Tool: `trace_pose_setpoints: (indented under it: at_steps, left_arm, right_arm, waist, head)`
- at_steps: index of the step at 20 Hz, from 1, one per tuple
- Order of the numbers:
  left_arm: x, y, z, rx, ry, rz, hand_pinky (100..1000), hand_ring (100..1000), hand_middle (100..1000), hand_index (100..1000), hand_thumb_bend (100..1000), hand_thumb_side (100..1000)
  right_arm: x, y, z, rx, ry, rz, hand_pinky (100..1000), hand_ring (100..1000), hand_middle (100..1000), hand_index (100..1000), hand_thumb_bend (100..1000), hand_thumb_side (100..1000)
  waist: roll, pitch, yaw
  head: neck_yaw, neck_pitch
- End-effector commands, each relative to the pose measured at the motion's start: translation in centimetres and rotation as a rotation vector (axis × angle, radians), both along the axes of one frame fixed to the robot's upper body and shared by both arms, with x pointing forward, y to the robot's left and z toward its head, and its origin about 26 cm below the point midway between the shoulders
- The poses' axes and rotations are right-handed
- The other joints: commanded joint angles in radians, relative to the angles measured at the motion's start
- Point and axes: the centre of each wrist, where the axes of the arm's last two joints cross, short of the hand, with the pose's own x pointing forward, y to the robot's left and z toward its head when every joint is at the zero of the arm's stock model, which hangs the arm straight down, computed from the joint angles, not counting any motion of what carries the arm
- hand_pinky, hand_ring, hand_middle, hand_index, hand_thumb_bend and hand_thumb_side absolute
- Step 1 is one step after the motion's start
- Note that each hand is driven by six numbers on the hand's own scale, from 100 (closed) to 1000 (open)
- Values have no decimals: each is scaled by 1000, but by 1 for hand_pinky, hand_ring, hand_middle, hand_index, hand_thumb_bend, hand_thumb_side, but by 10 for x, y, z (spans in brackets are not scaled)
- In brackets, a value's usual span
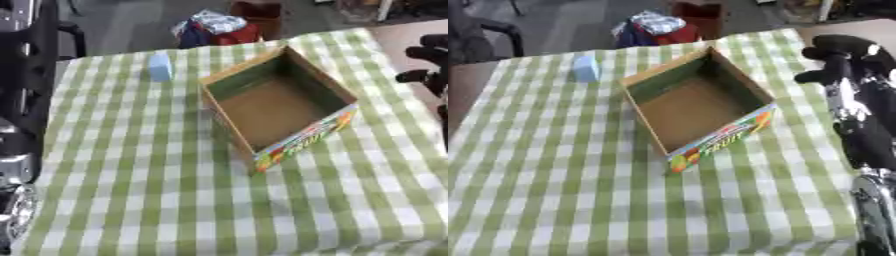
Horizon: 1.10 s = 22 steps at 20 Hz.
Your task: Pick up objects on the table and place them in the box.
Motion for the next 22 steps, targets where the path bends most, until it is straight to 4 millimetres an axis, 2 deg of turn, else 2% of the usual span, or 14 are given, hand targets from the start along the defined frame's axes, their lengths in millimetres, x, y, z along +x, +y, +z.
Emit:
trace_pose_setpoints:
  at_steps: [1,13,17,22]
  left_arm:
    - [11,8,1,92,108,79,765,757,756,856,100,664]
    - [64,22,-21,212,564,311,761,756,757,861,106,669]
    - [80,22,-35,235,651,407,757,752,754,859,111,667]
    - [93,31,-55,299,694,457,758,753,758,861,131,664]
  right_arm:
    - [-1,0,10,-11,-37,17,612,769,721,739,100,332]
    - [-1,1,10,-11,-36,20,612,769,721,738,100,334]
    - [-1,1,10,-11,-35,23,612,770,721,738,100,334]
    - [-1,1,10,-11,-35,25,612,770,721,738,100,335]
  waist:
    - [-2,-9,-4]
    - [-1,-3,-9]
    - [-3,-3,-11]
    - [-3,-1,-12]
  head:
    - [8,5]
    - [10,5]
    - [12,5]
    - [12,5]
